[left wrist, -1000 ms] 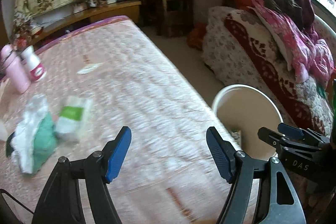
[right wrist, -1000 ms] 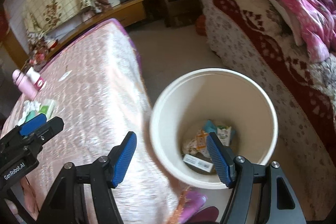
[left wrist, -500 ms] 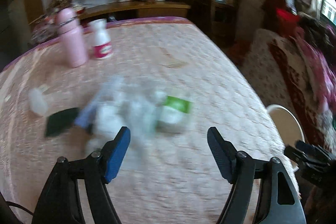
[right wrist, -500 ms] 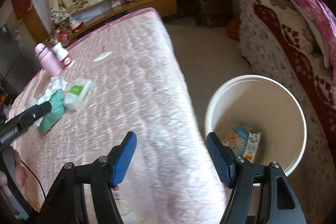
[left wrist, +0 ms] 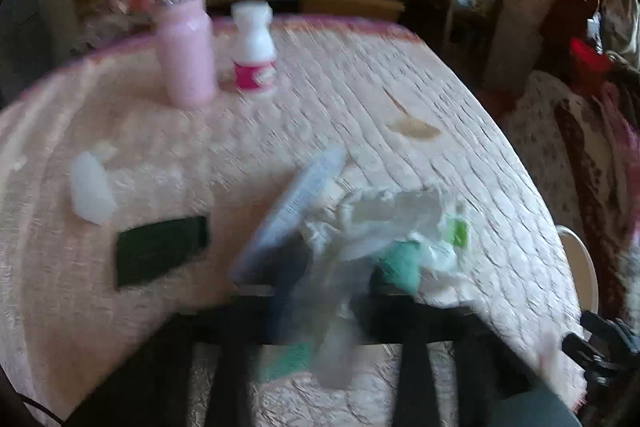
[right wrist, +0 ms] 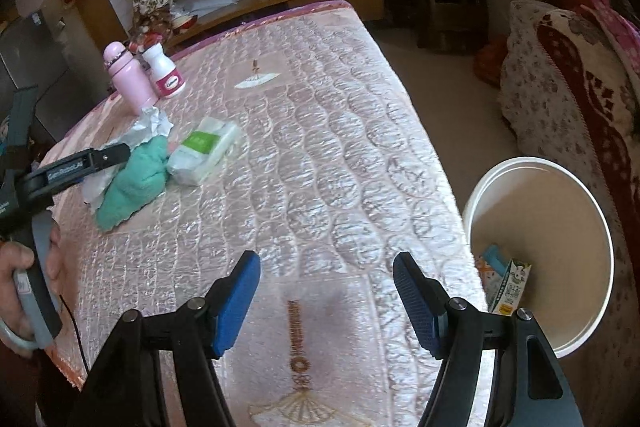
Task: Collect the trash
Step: 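Grasp the crumpled white tissue with left gripper while right gripper grasps the green-labelled wipes packet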
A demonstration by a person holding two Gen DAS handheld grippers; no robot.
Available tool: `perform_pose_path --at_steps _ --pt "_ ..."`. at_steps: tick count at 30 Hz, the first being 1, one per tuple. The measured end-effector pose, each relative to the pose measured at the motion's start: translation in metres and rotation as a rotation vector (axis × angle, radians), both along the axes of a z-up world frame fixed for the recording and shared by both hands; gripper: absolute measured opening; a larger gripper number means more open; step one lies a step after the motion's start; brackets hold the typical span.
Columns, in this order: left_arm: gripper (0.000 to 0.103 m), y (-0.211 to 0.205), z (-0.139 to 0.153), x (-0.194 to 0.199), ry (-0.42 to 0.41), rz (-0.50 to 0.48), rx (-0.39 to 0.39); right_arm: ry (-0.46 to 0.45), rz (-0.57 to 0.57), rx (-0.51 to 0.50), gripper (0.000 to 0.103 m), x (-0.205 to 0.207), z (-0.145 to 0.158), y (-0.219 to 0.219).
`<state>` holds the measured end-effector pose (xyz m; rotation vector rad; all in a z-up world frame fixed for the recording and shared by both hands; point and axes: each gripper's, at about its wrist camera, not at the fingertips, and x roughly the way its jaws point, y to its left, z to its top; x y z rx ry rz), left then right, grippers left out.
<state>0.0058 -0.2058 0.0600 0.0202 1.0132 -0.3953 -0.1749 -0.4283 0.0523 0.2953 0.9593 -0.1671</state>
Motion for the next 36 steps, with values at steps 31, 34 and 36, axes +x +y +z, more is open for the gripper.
perform_pose_path --at_steps 31,34,36 --pt "0.011 0.108 0.024 -0.09 -0.003 -0.006 -0.03 0.052 0.079 0.063 0.074 0.172 -0.026 0.081" --pt "0.011 0.108 0.017 -0.093 0.015 -0.008 -0.041 0.057 0.105 0.023 0.074 0.182 -0.027 0.089" --pt "0.011 0.105 0.013 -0.095 0.023 -0.013 -0.041 0.044 0.125 -0.011 0.071 0.183 -0.028 0.092"
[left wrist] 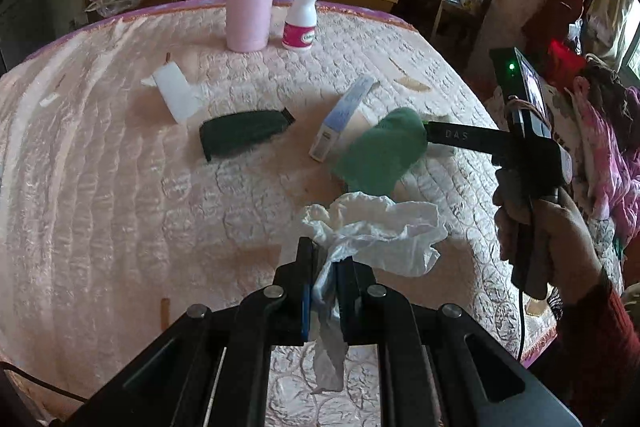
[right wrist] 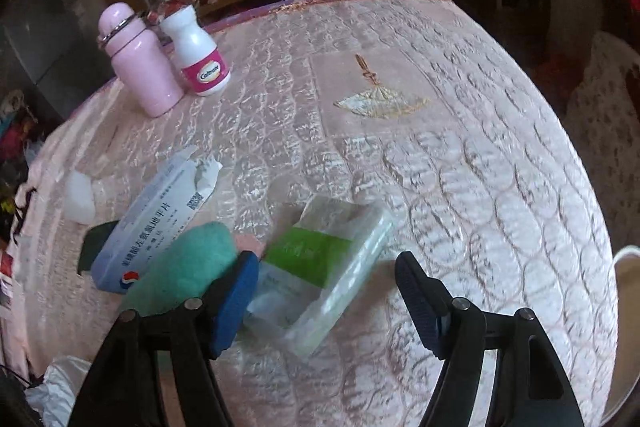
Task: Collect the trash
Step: 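Grasp the crumpled white tissue with left gripper while right gripper grasps the green-labelled wipes packet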
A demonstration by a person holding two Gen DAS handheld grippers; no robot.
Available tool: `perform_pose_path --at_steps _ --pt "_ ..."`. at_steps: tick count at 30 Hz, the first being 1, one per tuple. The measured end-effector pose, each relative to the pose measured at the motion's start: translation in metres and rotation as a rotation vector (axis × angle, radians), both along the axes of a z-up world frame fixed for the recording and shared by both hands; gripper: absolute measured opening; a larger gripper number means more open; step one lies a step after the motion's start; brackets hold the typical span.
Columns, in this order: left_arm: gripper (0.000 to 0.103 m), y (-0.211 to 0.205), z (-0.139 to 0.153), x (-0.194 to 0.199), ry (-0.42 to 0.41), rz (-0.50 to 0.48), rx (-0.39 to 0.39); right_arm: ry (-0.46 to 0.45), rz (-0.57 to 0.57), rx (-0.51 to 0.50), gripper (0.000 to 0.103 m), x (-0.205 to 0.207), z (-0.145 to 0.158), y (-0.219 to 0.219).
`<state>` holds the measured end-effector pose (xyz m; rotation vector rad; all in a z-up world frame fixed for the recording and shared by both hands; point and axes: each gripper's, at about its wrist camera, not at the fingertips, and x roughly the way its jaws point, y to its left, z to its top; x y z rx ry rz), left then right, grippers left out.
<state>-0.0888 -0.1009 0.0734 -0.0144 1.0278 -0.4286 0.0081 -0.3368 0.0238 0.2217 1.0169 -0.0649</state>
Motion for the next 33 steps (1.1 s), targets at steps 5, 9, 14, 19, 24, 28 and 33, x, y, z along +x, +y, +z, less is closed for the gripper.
perform_pose_path --at_steps 5,9,14,19,24,28,33 --pt "0.011 -0.008 -0.002 -0.009 0.012 -0.021 -0.006 -0.009 0.058 0.052 0.024 -0.019 0.013 -0.007" --pt "0.011 -0.018 -0.003 -0.017 0.011 -0.042 -0.008 0.012 0.126 0.124 0.02 -0.055 0.021 -0.022" --pt "0.011 -0.03 -0.006 -0.022 0.024 -0.061 -0.012 0.084 0.189 0.23 0.021 -0.09 0.014 -0.044" --pt "0.011 -0.041 -0.003 -0.026 0.019 -0.073 -0.013 0.076 0.014 0.082 0.026 -0.097 0.016 -0.071" --pt "0.011 -0.047 -0.001 -0.025 0.004 -0.081 0.0 0.047 -0.02 0.14 0.051 -0.107 0.026 -0.077" --pt "0.011 -0.046 -0.001 -0.024 -0.005 -0.075 0.002 0.023 -0.06 0.217 0.082 -0.102 0.021 -0.076" --pt "0.011 -0.045 -0.002 -0.026 -0.013 -0.071 0.014 0.038 -0.037 0.124 0.081 -0.067 0.015 -0.042"
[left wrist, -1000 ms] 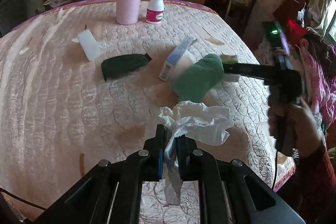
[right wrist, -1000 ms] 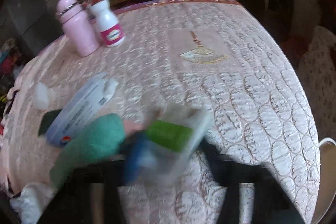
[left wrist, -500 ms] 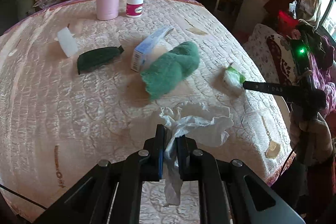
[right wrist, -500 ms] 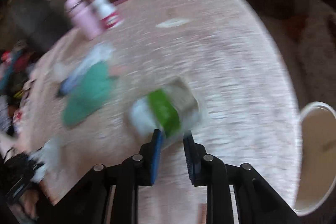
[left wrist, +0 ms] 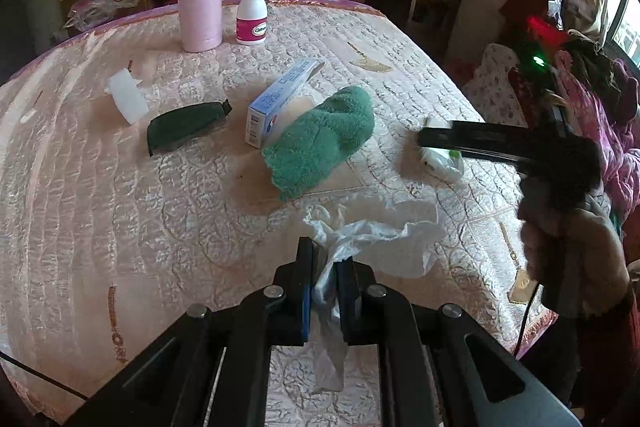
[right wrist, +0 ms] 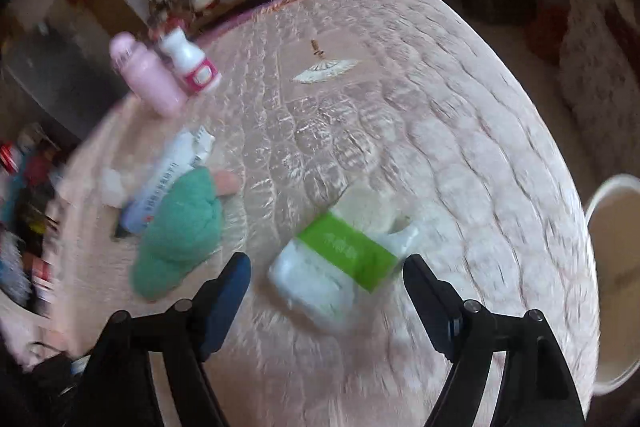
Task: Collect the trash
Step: 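Grasp the crumpled white tissue with left gripper while right gripper grasps the green-labelled wipes packet, then carry the tissue and wipes packet over the white bin and open both grippers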
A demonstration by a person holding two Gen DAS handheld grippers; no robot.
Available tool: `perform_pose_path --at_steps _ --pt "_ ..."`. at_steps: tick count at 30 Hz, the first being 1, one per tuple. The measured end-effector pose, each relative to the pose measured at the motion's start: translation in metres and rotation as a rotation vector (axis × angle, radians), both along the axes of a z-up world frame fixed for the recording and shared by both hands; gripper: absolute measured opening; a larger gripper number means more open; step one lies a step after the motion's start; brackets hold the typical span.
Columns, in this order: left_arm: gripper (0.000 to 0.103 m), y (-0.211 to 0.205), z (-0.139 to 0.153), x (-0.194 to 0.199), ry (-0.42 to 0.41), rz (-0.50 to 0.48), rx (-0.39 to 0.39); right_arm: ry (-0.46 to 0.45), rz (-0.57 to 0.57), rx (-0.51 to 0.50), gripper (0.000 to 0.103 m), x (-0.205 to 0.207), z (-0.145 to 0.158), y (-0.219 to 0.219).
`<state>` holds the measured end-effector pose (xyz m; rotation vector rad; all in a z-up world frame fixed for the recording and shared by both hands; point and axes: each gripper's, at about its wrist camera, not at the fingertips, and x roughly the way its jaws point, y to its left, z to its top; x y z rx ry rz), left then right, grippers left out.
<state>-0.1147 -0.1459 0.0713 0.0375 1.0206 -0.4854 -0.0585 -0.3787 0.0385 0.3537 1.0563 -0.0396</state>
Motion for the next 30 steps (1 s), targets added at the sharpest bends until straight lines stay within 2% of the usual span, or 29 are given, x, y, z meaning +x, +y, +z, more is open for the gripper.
perform_pose_path --at_steps 4,7,11,14,16,17,20,21,24,30 --pt "0.011 0.001 -0.003 0.003 0.009 0.003 -0.008 -0.04 0.084 -0.142 0.081 0.016 0.001 0.026" --pt "0.011 0.0 -0.005 0.004 0.012 0.001 -0.016 -0.081 0.069 -0.228 0.081 0.005 0.009 0.023" --pt "0.011 -0.003 -0.01 0.006 0.018 0.007 -0.02 -0.062 0.052 -0.163 0.081 -0.006 0.004 0.011" --pt "0.012 -0.006 -0.01 0.006 0.015 0.011 -0.016 -0.043 0.076 -0.146 0.081 -0.002 -0.007 0.019" --pt "0.012 -0.008 -0.009 0.003 0.013 0.008 -0.011 -0.045 0.076 -0.157 0.072 0.0 -0.013 0.024" --pt "0.012 -0.009 -0.008 0.003 0.012 0.005 -0.011 -0.057 0.07 -0.186 0.043 -0.001 -0.013 0.026" --pt "0.012 -0.014 -0.004 -0.001 -0.003 -0.004 -0.003 -0.061 0.082 -0.163 0.029 -0.004 -0.008 0.025" --pt "0.012 -0.016 -0.003 -0.002 -0.006 -0.007 -0.004 -0.068 0.088 -0.174 0.026 -0.007 -0.006 0.023" --pt "0.011 -0.023 0.001 -0.004 -0.016 -0.016 -0.004 -0.094 0.086 -0.106 0.02 -0.024 0.006 0.008" --pt "0.012 -0.044 0.006 -0.008 -0.019 -0.048 -0.012 -0.122 0.049 0.079 0.019 -0.058 0.015 -0.027"
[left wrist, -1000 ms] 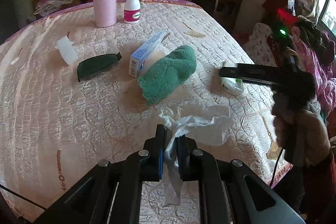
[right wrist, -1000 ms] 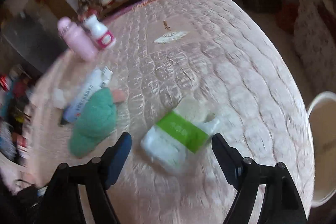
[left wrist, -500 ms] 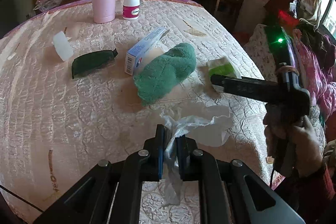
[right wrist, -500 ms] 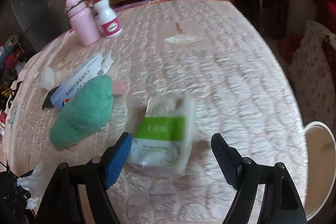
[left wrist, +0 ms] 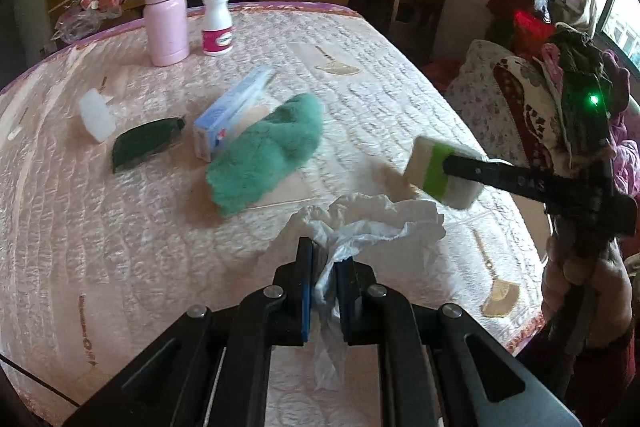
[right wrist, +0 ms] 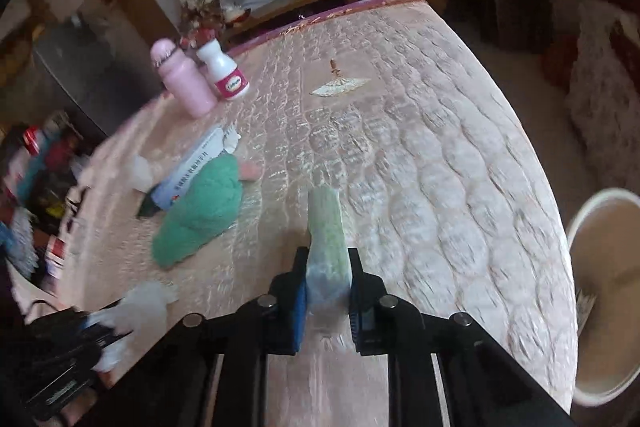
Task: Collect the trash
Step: 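Carry the tissue and wipes packet over the white bin and open both grippers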
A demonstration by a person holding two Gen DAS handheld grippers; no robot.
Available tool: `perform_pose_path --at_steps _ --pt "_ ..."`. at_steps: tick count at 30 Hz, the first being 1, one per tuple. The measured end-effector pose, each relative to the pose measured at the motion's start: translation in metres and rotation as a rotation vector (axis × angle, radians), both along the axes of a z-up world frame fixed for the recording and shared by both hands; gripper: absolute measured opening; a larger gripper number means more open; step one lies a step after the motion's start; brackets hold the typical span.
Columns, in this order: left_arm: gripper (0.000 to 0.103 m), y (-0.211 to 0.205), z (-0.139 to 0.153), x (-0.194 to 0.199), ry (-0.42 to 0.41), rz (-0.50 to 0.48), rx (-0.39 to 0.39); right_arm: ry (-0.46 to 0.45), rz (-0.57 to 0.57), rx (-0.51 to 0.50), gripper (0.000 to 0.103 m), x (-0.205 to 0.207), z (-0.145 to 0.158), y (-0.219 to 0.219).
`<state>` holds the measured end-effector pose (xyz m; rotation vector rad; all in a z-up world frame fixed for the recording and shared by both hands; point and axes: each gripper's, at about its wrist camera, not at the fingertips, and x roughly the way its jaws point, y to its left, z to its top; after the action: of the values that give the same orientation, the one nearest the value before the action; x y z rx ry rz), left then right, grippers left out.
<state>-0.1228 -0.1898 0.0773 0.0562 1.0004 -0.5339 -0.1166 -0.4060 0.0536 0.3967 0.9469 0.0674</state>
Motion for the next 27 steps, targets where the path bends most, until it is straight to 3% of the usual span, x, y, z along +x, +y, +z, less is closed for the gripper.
perform_pose_path --at_steps 7,10,13,14,16,17,19,27 --pt "0.011 -0.029 0.002 -0.008 -0.007 -0.041 0.009 0.019 -0.032 0.024 0.019 -0.035 -0.005 -0.029" --pt "0.011 -0.038 0.003 -0.012 -0.011 -0.057 0.018 0.088 -0.026 -0.063 0.023 -0.037 -0.013 -0.031" --pt "0.012 -0.041 0.002 -0.013 -0.012 -0.06 0.029 0.068 -0.062 -0.131 0.026 -0.044 -0.01 -0.035" --pt "0.012 -0.042 0.002 -0.013 -0.01 -0.059 0.031 0.066 -0.059 -0.162 0.031 -0.046 -0.009 -0.035" --pt "0.011 -0.042 0.002 -0.012 -0.01 -0.058 0.033 0.055 -0.033 -0.227 0.055 -0.047 -0.006 -0.032" --pt "0.011 -0.042 0.002 -0.012 -0.009 -0.056 0.034 0.047 -0.025 -0.247 0.083 -0.047 -0.005 -0.03" --pt "0.011 -0.042 0.001 -0.013 -0.008 -0.055 0.035 0.016 -0.007 -0.264 0.085 -0.048 -0.005 -0.029" --pt "0.011 -0.049 -0.001 -0.012 0.002 -0.06 0.037 0.032 0.117 -0.339 0.084 -0.034 -0.017 -0.023"
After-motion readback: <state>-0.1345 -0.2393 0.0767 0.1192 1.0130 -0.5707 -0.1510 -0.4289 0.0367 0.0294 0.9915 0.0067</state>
